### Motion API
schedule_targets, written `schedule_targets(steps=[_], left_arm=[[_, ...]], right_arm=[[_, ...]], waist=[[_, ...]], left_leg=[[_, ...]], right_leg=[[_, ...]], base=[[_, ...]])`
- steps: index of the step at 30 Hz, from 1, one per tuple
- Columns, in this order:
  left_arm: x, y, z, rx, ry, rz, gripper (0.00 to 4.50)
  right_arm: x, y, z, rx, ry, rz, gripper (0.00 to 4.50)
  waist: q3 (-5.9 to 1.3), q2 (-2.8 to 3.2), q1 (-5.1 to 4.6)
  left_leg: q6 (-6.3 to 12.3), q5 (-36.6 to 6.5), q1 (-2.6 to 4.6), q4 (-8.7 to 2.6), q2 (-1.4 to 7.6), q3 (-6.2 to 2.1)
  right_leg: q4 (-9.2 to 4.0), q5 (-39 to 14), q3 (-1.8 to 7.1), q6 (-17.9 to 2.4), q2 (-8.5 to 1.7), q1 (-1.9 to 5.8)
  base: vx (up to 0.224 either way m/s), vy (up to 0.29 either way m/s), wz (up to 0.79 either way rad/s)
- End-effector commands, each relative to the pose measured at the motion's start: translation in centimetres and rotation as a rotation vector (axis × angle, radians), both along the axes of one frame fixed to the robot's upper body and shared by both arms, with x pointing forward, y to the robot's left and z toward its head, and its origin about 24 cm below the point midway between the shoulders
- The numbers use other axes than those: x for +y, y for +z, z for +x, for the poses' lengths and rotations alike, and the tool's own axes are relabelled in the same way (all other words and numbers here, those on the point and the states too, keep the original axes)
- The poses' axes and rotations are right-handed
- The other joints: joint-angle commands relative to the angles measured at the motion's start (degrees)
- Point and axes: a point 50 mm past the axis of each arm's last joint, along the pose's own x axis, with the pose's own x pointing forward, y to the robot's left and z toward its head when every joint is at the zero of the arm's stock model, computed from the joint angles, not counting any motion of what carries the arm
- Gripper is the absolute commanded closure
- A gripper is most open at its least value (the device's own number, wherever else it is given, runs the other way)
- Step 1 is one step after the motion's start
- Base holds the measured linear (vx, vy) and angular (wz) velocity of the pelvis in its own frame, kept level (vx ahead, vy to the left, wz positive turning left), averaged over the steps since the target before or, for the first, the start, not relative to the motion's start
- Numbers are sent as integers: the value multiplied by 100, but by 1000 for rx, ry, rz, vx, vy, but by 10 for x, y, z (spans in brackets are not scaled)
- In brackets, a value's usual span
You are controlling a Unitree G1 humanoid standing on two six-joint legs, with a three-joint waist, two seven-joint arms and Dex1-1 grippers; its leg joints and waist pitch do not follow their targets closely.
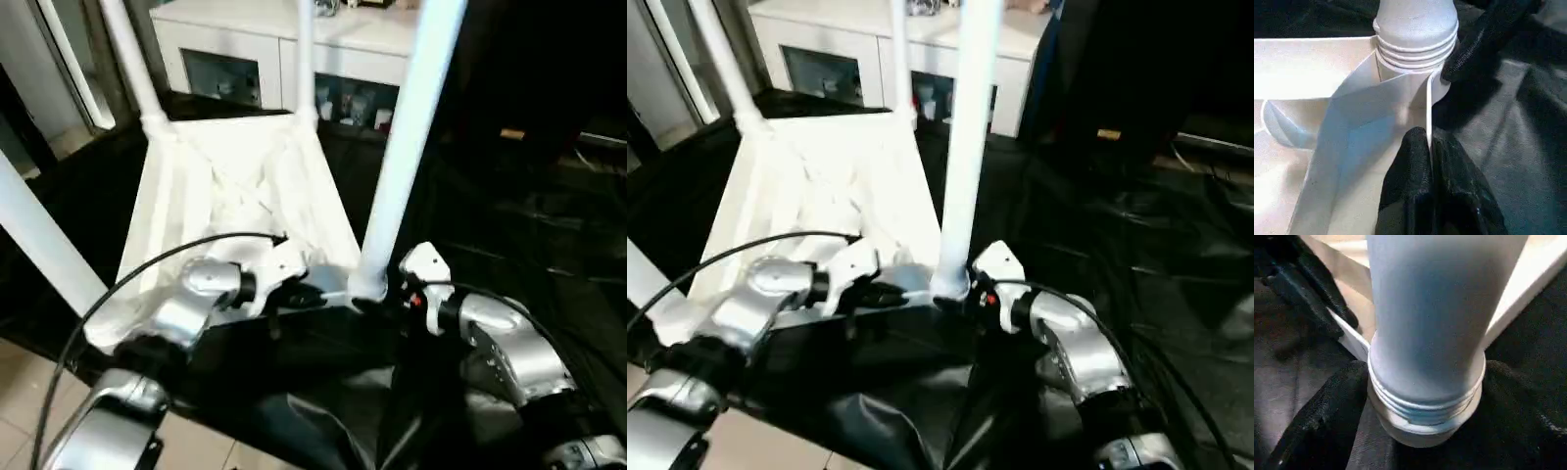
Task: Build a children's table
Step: Rotate leg to tighten
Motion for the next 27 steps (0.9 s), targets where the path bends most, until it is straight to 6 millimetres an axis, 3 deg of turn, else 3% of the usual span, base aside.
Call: schedule_targets(steps=[1, 9, 11, 24, 27], left_arm=[[-11, -2, -11, 51, -90, -87, 450], [-8, -3, -14, 69, -82, -93, 450], [-7, -3, -14, 75, -83, -93, 450], [-5, -3, -13, 81, -74, -84, 450], [-5, -6, -9, 79, -3, -73, 450]], right_arm=[[-6, 5, 1, -21, -2, -5, 71], [2, 6, -7, 17, 69, 97, 86], [2, 5, -9, 33, 84, 103, 112], [0, 2, -10, 56, 83, 111, 128], [1, -3, -5, 47, -9, 88, 128]], waist=[[-265, -88, 5], [-255, -76, 37], [-261, -85, 35], [-271, -99, 41], [-274, -111, 36]], left_leg=[[379, -1318, 53, -335, 320, -115], [332, -1385, 58, -345, 320, -122], [327, -1364, 60, -340, 316, -120], [367, -1212, 51, -322, 307, -114], [381, -1184, 50, -318, 304, -112]], right_leg=[[-408, -1255, 223, -1283, -365, 251], [-431, -1525, 226, -1201, -372, 242], [-427, -1477, 226, -1207, -366, 245], [-409, -1351, 220, -1213, -364, 254], [-403, -1303, 217, -1232, -363, 257]], base=[[0, 0, 0], [0, 0, 0], [0, 0, 0], [0, 0, 0], [0, 0, 0]])
